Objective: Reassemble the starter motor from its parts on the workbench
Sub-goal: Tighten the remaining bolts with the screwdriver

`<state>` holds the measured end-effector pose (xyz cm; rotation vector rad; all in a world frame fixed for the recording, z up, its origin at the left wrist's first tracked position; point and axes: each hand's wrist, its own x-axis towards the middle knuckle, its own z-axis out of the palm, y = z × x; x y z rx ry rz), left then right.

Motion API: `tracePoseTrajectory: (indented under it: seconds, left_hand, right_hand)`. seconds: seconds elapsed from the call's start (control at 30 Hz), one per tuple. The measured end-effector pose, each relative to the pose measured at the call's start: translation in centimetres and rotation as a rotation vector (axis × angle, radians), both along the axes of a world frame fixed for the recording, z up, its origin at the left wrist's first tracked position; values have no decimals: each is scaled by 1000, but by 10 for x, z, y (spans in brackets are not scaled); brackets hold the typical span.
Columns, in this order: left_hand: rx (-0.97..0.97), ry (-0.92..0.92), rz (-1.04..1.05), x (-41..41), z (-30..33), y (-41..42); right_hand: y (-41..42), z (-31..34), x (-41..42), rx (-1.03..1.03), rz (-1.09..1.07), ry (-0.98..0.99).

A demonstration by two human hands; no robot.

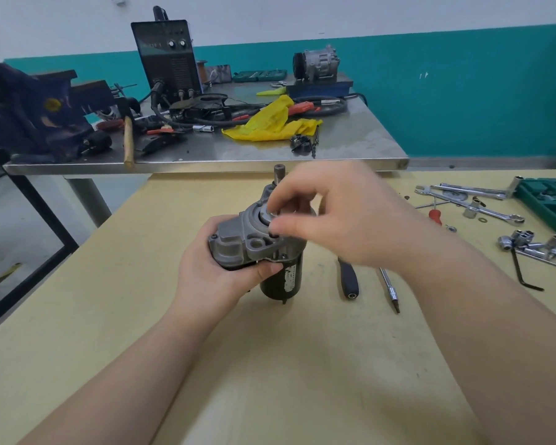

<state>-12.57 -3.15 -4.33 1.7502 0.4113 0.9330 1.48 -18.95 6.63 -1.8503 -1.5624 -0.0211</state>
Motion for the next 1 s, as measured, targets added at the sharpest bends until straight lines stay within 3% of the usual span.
tracePoseTrajectory:
  seconds: [0.13, 0.23, 0.33, 0.43, 0.53, 0.67, 0.73, 0.87, 1.0]
  left_hand:
    - [11, 29, 2, -1, -2, 1]
    - [12, 29, 6, -1, -2, 3]
    - [21, 46, -3, 0, -3, 4]
    - [5, 32, -25, 0, 0, 4]
    - [-7, 37, -78, -1, 3, 6]
    - [-31, 24, -131, -2, 5, 6]
    - [-49, 1, -126, -2, 6, 4]
    - [-83, -12, -122, 0, 7, 2]
    - [-75, 3, -96, 0, 7, 0]
  right_hand:
    - [-9, 4, 44, 137, -296, 114]
    - [-10, -15, 82, -279, -621, -44]
    - [-8, -44, 100, -621, -692, -58]
    - [-4, -68, 106, -781, -690, 12]
    - [1, -83, 112, -798, -662, 46]
    - [-2, -82, 112, -626, -639, 209]
    - [-5, -63, 109, -360, -575, 394]
    - [-13, -6, 81, 318, -291, 526]
    - [-19, 25, 31, 632, -89, 507]
